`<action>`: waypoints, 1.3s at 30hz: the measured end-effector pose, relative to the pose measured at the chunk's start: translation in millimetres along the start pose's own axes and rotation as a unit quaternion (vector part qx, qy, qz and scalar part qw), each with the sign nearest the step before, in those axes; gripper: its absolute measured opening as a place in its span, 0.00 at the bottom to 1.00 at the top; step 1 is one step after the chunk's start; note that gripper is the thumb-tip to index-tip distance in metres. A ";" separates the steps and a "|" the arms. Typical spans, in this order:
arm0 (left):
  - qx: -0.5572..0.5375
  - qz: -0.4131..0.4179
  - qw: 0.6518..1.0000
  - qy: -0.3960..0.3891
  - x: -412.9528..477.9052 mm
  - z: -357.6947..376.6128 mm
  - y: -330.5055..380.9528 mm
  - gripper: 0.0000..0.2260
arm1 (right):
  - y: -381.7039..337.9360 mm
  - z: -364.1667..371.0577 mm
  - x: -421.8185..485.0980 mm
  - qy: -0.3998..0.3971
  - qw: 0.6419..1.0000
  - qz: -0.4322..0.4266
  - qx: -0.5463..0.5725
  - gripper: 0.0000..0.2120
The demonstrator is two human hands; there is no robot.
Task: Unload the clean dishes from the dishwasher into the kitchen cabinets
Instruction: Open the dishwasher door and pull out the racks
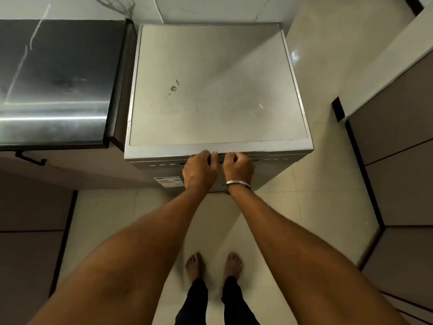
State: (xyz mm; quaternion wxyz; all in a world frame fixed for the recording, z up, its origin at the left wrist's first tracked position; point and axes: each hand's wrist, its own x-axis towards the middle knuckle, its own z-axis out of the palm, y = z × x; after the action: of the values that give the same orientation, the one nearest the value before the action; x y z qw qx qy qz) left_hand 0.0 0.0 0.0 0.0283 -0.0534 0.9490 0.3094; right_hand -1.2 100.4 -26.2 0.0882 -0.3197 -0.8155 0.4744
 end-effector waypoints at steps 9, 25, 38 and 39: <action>-0.585 -0.363 0.724 -0.042 -1.1 35.5 -26.4 0.09 | 6.7 -6.2 7.3 -0.070 0.776 0.393 0.489 0.17; -0.701 -0.374 0.605 -0.057 5.7 45.9 -24.5 0.34 | 26.6 3.8 8.4 -0.138 0.745 0.353 0.549 0.24; -0.703 -0.384 0.593 -0.086 8.4 52.5 -26.0 0.39 | 32.2 7.6 6.7 -0.184 0.739 0.347 0.548 0.37; -0.698 -0.389 0.593 -0.091 8.7 52.6 -26.7 0.40 | 31.2 6.9 6.1 -0.189 0.730 0.349 0.556 0.35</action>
State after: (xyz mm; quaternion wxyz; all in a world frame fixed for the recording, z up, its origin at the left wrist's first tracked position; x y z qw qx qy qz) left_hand -4.4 8.9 -58.9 0.1860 -0.3931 0.3237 0.8403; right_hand 4.6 109.9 -56.7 -0.0776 -0.3794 -0.2365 0.8911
